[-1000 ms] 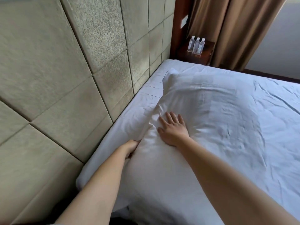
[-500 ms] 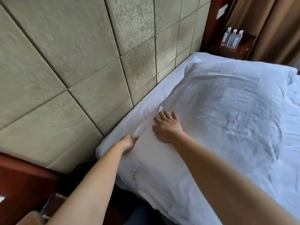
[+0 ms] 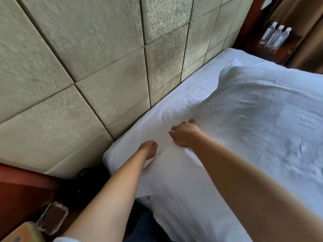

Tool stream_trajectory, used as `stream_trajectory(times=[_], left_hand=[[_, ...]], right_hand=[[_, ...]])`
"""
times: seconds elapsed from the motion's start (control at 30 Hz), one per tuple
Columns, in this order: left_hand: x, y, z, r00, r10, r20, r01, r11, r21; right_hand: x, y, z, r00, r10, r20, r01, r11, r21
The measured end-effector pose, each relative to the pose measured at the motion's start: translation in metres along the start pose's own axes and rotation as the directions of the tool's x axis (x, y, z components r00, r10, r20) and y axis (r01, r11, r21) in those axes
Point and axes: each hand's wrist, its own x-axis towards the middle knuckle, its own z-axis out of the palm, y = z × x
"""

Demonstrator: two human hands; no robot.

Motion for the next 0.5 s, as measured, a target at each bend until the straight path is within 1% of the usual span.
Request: stream_trajectory(times=[0.1,0.2,0.27,0.37,0.43,0.5], left_hand=[[0.034,0.004,0.004,0.998,-0.009,0.055,0.012,0.998,-0.06],[0.07,0.005,0.002,0.998,-0.023,0.065,0.023,1.0,0.0],[0.09,0.005,0.005,0.997,-0.037,0.075,0.033,0.998,0.044],[0.113,0.004,0.014,0.986,-0.052,0.159,0.038,0.995,0.09],[0.125,0.004,0.024,0.962,-0.062,0.266,0.056,0.998,0.031],[0.135,0.008,0.03,0.919,-0.077,0.388,0.145,0.978,-0.148]], right_hand=[[0.036,0.005,0.002,0.993,0.059,0.104,-0.061,0.998,0.016],[0.069,0.012,0.013,0.966,0.128,0.225,-0.137,0.99,0.026],[0.087,0.019,0.024,0.943,0.156,0.295,-0.159,0.987,-0.014],[0.108,0.031,0.041,0.936,0.165,0.312,-0.156,0.986,-0.052],[0.12,0.036,0.05,0.943,0.156,0.293,-0.146,0.988,-0.054],[0.133,0.044,0.054,0.943,0.158,0.294,-0.134,0.986,-0.102]])
